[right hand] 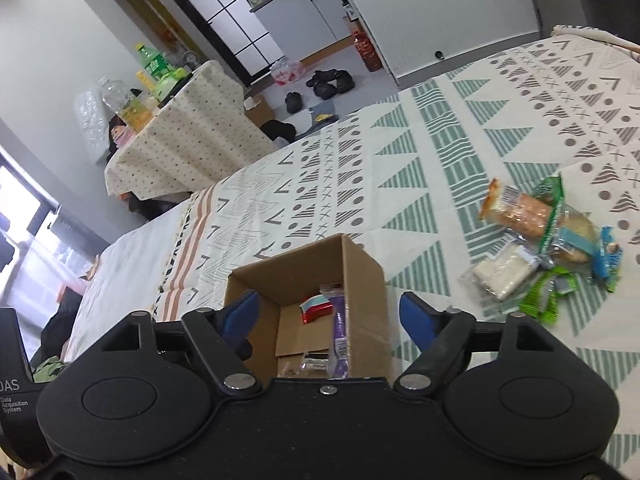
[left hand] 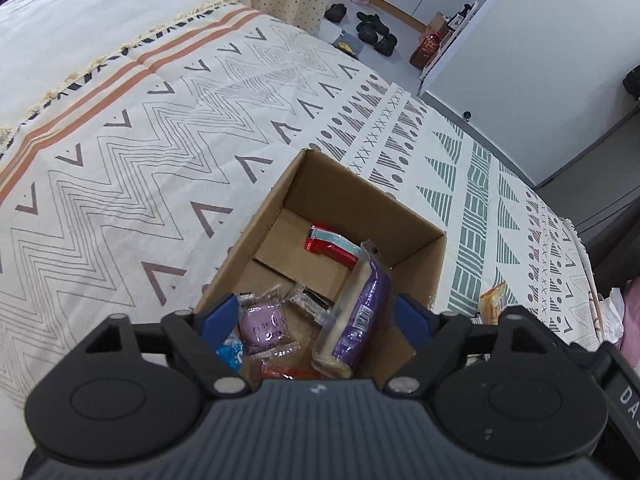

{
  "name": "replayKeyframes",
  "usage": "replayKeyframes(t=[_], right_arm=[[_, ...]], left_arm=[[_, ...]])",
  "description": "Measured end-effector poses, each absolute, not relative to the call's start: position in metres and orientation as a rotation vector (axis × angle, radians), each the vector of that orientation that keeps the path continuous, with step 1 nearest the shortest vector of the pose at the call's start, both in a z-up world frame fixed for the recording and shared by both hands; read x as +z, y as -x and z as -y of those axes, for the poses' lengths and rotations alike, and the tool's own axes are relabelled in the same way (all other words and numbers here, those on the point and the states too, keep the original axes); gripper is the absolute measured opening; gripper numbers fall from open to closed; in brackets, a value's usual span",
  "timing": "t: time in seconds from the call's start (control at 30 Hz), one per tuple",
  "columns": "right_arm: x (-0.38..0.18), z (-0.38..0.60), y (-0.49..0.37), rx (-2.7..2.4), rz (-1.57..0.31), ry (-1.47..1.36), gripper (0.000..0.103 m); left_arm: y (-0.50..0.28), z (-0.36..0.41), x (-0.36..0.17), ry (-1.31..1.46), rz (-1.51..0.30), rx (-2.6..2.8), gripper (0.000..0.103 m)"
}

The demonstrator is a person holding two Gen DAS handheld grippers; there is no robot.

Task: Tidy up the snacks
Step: 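Move both tools back over the remaining snack pile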

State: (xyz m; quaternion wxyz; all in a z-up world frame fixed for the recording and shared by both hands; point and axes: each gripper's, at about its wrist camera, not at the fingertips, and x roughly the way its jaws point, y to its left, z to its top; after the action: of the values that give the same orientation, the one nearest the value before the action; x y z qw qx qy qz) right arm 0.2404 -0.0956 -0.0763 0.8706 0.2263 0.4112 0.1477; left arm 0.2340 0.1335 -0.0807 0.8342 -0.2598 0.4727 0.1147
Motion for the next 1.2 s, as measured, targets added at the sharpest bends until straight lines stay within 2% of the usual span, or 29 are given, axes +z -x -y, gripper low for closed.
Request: replayKeyframes(t=[0.07,0.13,0.23,0.3,0.7,1.2], right_arm=[[-0.075,0.101,-0.238,0.304,-0.86,-0.477,0.081],[-0.074,0.108,-0.234,0.298,-0.858,-0.479,0.082],[-0.071,0.119,-0.228,0.273,-0.855,-0.473,0.093],[-0.068,0.129,-0.223,0.275,-0.838,-0.488,0.094],[-0.06,0.183,-0.203,0.23,-0.802,-0.412,0.097],[-0.066,0.254,-0.199,0.212,-0.783,-0.381,0.097]], left_arm=[[-0.231,-0.128,-0.077,0.541,-0.997,0.25,0.087],[-0.227,-0.121,-0.074,0.526,-0.993,0.262,0.093],[-0.221,-0.111,-0.07,0.49,-0.977,0.267,0.097],[-0.217,-0.105,-0.068,0.496,-0.974,0.268,0.103],[-0.204,-0.051,-0.053,0.45,-0.927,0.248,0.103],[-0.213,0.008,-0.051,0.402,-0.971,0.229,0.103]])
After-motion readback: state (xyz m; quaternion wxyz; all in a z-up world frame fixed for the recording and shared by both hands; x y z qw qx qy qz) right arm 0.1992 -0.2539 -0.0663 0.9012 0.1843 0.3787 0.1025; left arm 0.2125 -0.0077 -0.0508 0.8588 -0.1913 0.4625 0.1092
